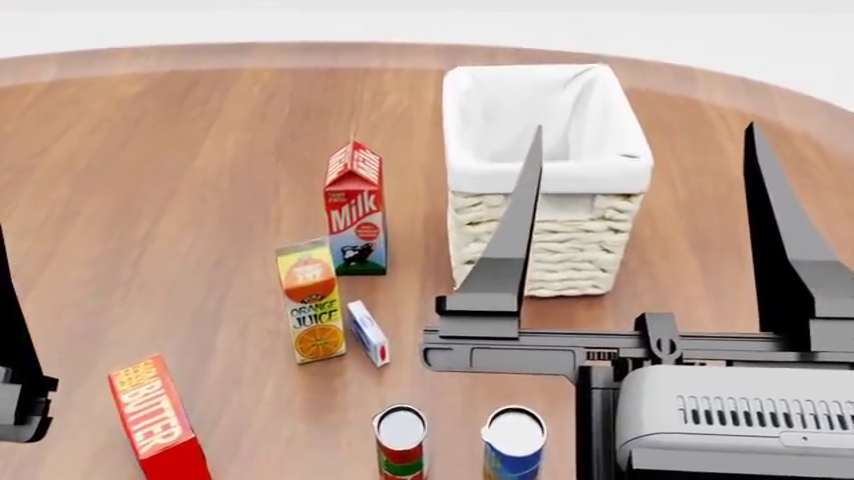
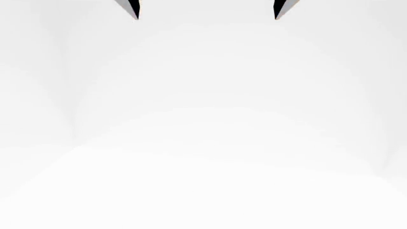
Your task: Pick up the alphabet soup and the tomato sauce, and put them in the basket.
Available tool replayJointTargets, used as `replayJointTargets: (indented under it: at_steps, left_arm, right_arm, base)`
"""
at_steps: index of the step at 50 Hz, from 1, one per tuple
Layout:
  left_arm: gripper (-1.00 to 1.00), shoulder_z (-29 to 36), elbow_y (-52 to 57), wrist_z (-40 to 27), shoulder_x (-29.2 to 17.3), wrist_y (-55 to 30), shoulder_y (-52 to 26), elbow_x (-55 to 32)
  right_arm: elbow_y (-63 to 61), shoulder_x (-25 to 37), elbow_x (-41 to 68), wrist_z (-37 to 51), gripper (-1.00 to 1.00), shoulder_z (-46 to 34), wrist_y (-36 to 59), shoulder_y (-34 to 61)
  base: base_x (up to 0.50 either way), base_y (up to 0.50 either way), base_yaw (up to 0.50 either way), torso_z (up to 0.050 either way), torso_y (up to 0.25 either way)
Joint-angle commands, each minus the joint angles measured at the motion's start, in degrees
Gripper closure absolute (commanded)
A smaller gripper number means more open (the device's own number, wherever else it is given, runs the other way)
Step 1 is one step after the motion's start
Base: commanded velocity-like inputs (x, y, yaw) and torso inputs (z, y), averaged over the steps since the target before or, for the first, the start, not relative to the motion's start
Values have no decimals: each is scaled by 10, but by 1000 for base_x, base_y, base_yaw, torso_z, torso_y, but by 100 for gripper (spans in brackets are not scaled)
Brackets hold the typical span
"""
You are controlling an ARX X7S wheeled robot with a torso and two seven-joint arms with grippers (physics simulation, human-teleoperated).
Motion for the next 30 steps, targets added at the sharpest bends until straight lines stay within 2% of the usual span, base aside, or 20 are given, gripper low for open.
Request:
replayJointTargets:
  at_steps: [1, 7, 11, 14, 15, 17, 30]
  left_arm:
    - [-100, -2, 0, -2, 0, 6, 6, -3]
    - [-100, 0, 0, -3, 0, 4, 4, -1]
    - [-100, 1, 0, -3, 0, 4, 5, -1]
    - [-100, 0, 0, -4, 0, 7, 8, -3]
    - [-100, 0, 0, -4, 0, 8, 9, -3]
    - [-100, -1, 0, -5, 0, 9, 10, -4]
    - [-100, -3, 0, -6, 0, 12, 14, -6]
  right_arm:
    - [-2, 5, 0, 5, -100, -6, 0, -1]
    - [2, 7, -1, 8, -100, -9, -6, -3]
    - [22, 10, -4, 12, -100, -12, -48, -26]
    - [19, 10, -1, 13, -100, -11, -47, -27]
    - [3, 9, 6, 11, -100, -8, -11, -6]
    - [0, 9, 8, 12, -100, -8, -5, -3]
    - [3, 13, 9, 16, -100, -13, -9, -7]
  base:
    - [316, 0, 0, 0, 0]
    - [319, 0, 0, 0, 0]
    - [319, 0, 0, 0, 0]
    - [316, 0, 0, 0, 0]
    - [316, 0, 0, 0, 0]
    - [318, 0, 0, 0, 0]
    - [315, 0, 0, 0, 1]
